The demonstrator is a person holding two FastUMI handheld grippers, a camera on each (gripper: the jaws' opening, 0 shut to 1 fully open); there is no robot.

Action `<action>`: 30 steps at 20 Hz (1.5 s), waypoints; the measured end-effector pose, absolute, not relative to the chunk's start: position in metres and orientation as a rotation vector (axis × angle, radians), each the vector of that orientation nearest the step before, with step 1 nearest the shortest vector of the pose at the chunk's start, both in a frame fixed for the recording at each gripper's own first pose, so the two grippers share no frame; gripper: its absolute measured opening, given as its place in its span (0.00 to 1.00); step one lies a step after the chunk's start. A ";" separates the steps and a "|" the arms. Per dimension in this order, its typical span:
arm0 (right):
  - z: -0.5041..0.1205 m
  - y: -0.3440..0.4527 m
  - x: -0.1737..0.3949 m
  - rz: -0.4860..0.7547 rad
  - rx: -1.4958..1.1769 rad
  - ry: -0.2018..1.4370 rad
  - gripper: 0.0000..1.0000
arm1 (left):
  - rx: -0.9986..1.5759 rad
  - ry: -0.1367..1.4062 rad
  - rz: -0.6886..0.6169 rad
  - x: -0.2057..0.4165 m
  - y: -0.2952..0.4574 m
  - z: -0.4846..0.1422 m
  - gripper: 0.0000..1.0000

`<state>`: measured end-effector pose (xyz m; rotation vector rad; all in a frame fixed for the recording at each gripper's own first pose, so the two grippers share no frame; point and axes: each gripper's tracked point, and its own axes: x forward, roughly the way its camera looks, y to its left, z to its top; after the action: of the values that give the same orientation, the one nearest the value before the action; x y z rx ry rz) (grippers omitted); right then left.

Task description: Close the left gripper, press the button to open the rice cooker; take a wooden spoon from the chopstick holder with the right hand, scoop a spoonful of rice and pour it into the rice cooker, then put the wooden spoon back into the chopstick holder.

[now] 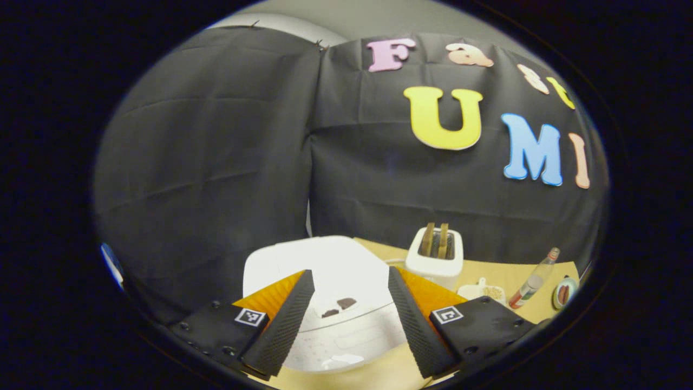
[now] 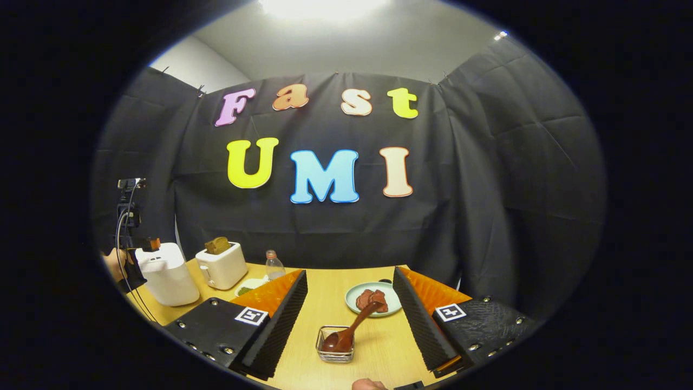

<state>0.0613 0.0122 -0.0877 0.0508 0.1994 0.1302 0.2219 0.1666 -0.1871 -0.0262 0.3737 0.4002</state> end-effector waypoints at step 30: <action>-0.020 0.106 0.036 0.182 0.067 0.014 0.98 | -0.012 0.091 0.004 0.059 0.031 -0.038 0.96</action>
<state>0.0363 0.1062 -0.0204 0.0674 0.0141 0.1815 0.0589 0.0309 -0.0379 -0.0122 0.0913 0.0039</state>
